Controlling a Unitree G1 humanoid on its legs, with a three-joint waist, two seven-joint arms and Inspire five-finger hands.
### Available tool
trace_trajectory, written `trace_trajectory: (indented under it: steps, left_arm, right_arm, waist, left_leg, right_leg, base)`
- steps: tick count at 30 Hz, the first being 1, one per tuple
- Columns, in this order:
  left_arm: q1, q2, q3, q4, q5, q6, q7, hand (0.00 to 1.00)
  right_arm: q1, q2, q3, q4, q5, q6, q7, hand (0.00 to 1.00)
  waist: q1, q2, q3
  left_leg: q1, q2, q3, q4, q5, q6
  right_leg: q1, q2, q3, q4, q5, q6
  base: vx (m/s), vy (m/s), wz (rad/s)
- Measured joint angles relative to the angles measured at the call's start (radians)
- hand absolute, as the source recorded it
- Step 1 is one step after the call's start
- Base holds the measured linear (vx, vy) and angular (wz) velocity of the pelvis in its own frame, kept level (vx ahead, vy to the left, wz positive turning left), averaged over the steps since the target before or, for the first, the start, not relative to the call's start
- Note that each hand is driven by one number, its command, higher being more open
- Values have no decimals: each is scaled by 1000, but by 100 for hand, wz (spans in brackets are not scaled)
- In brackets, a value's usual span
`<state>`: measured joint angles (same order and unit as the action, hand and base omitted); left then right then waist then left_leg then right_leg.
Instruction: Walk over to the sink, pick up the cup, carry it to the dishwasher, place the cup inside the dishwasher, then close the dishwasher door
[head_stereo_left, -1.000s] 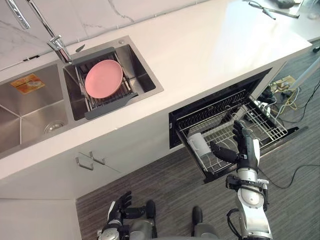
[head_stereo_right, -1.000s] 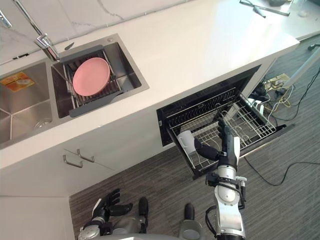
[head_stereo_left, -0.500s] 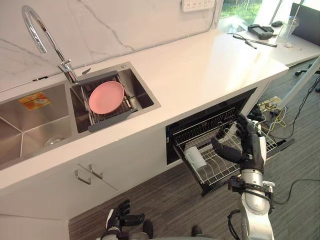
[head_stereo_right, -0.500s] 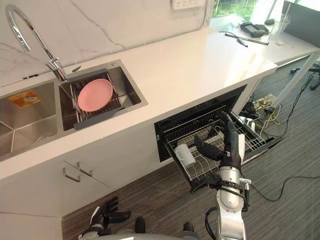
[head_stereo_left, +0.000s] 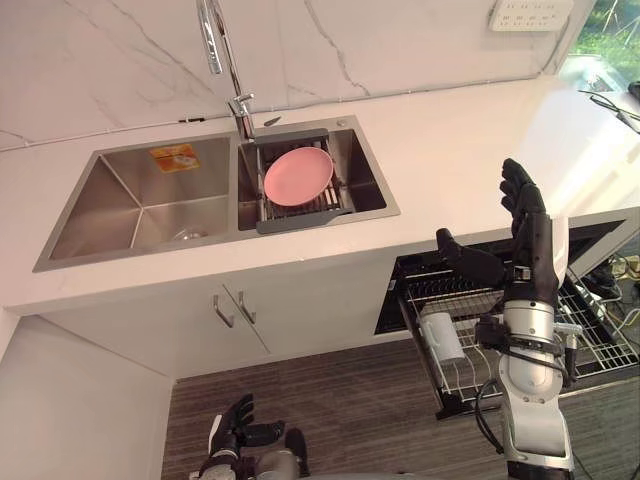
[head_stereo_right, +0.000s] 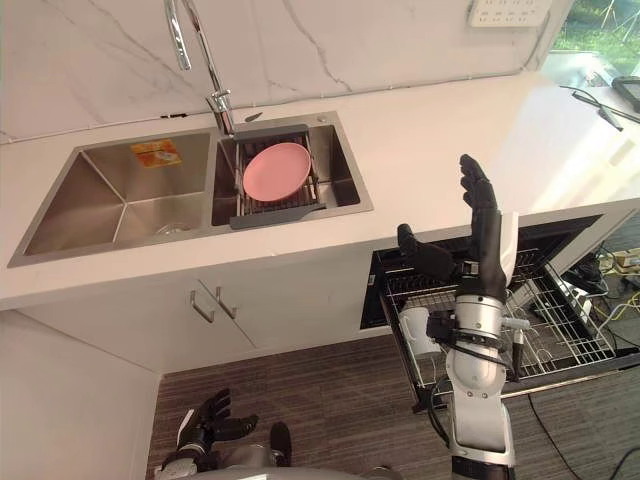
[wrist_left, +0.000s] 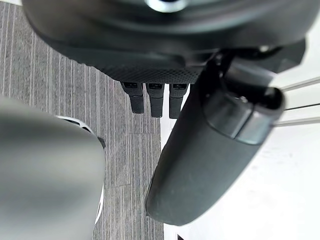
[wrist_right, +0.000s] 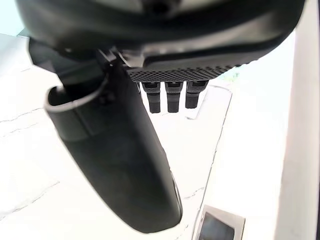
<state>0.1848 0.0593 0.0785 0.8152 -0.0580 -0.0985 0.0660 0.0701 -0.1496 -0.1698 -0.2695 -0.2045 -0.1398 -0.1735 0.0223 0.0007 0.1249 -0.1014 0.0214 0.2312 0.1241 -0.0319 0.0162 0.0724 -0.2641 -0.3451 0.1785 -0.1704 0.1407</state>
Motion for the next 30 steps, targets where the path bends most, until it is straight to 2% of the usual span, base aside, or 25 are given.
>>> trace_trajectory:
  steps: [1, 2, 4, 5, 6, 7, 8, 9, 11, 12, 13, 14, 16, 18, 19, 21, 23, 26, 30]
  left_arm:
    - [-1, 6, -2, 6, 1, 0, 0, 90]
    - [-2, 7, -3, 8, 1, -1, 0, 90]
    - [-8, 19, -19, 25, 2, -1, 0, 90]
    - [-8, 23, -26, 26, 2, -1, 0, 90]
    - [-8, 29, -35, 26, 3, 0, 0, 90]
    - [-7, 29, -42, 25, 6, 1, 1, 90]
    - [-7, 32, -42, 26, 8, 1, 2, 90]
    - [-9, 38, -42, 29, 8, 2, 1, 90]
    - [-16, 40, -42, 42, 10, 3, 1, 90]
    - [-17, 48, -45, 49, 15, 2, 0, 90]
    - [-18, 53, -46, 48, 16, 0, -1, 90]
    - [-35, 33, -46, 81, 23, 0, -2, 90]
    - [-26, 10, -46, 86, 23, 0, -4, 90]
    - [-25, 5, -44, 86, 23, 1, -6, 90]
    - [-27, 5, -38, 80, 22, 1, -8, 90]
    - [-30, 5, -34, 56, 21, 1, -8, 90]
    - [-30, 5, -34, 48, 22, 1, -8, 90]
    - [-30, 4, -35, 51, 21, 2, -8, 90]
    - [-30, 2, -37, 56, 22, 6, -8, 90]
  right_arm:
    - [-3, -3, 0, 25, -17, 3, 2, 90]
    - [-3, -4, 0, 28, -20, 4, 2, 90]
    - [-4, -20, -1, 64, -30, 17, 7, 90]
    - [-4, -24, -3, 74, -30, 22, 8, 90]
    - [-3, -38, -7, 93, -34, 29, 12, 90]
    - [0, -50, -10, 102, -35, 30, 19, 90]
    - [0, -54, -11, 102, -36, 29, 22, 90]
    - [-3, -62, -10, 98, -36, 27, 24, 90]
    - [-10, -86, -10, 99, -36, 26, 35, 90]
    - [-14, -106, -8, 94, -35, 24, 41, 90]
    - [-14, -114, -8, 89, -34, 21, 41, 90]
    - [-11, -150, -11, 92, -34, 18, 46, 90]
    - [-7, -177, -10, 92, -34, 18, 56, 90]
    - [-2, -175, -10, 92, -29, 19, 66, 90]
    - [8, -175, -9, 92, -28, 18, 72, 90]
    - [13, -176, 9, 89, -27, 18, 84, 90]
    - [13, -177, 30, 89, -24, 17, 95, 90]
    - [16, -181, 33, 89, -21, 17, 100, 90]
    - [15, -213, 44, 134, -21, 18, 114, 90]
  waist:
    - [-8, -12, -1]
    - [-10, -12, 0]
    - [-24, -17, 1]
    - [-30, -19, 2]
    - [-41, -21, 3]
    - [-55, -11, 2]
    - [-60, -13, 3]
    - [-63, -21, 6]
    - [-63, -26, 6]
    - [-62, -39, -1]
    - [-62, -53, -3]
    - [-68, -22, -4]
    - [-61, 15, -20]
    - [-63, 38, -17]
    - [-62, 33, -7]
    - [-52, 22, 8]
    - [-39, 24, 10]
    - [-39, 26, 10]
    - [-40, 31, 11]
  left_leg:
    - [7, -29, 1, 16, -24, 11]
    - [8, -34, 0, 19, -30, 13]
    - [26, -63, -31, 29, -59, 29]
    - [32, -66, -45, 32, -63, 32]
    - [50, -63, -83, 28, -69, 41]
    - [63, -45, -126, 26, -73, 48]
    - [65, -38, -146, 24, -75, 46]
    - [76, -29, -177, 19, -77, 41]
    - [98, -22, -209, 10, -75, 19]
    - [101, -28, -229, 28, -93, 1]
    - [99, -42, -241, 45, -108, -6]
    - [93, -25, -271, 83, -134, -28]
    - [80, 12, -271, 88, -155, -39]
    - [79, 40, -270, 112, -163, -52]
    - [59, 49, -267, 182, -173, -67]
    - [18, 60, -236, 322, -174, -68]
    - [-3, 78, -194, 400, -174, -67]
    - [26, 73, -194, 347, -173, -66]
    - [97, 66, -196, 195, -171, -64]
  right_leg:
    - [-7, -40, -2, 60, -39, -3]
    - [-8, -47, -3, 70, -46, -7]
    - [-37, -88, 33, 222, -52, -44]
    - [-53, -89, 61, 272, -46, -73]
    - [-105, -78, 129, 410, -7, -155]
    - [-154, -27, 208, 480, -64, -144]
    - [-171, 6, 236, 478, -94, -137]
    - [-213, 61, 280, 464, -124, -134]
    - [-270, 124, 315, 404, -127, -130]
    - [-280, 147, 322, 296, -87, -121]
    - [-284, 143, 325, 228, -5, -115]
    - [-263, 154, 302, 238, 4, -87]
    - [-234, 185, 272, 180, 7, -96]
    - [-180, 208, 234, 129, 13, -109]
    - [-144, 214, 217, 103, 14, -114]
    - [-95, 219, 206, 71, 19, -122]
    - [-54, 229, 210, 38, 23, -128]
    - [-33, 230, 209, 2, 33, -129]
    - [-34, 233, 212, -29, 52, -122]
  base:
    - [144, 135, 14]
    - [165, 102, 12]
    - [181, 102, 32]
    - [217, 101, 66]
    - [238, 33, 83]
    - [242, -15, 88]
    - [224, -68, 87]
    - [183, -59, 62]
    - [245, -105, 67]
    - [287, -155, 68]
    - [292, -173, 80]
    - [242, -136, 59]
    - [232, -110, 37]
    - [224, -123, 41]
    - [160, -112, 44]
    - [112, -78, 16]
    - [114, -44, -5]
    - [62, 8, 1]
    - [22, 40, -2]
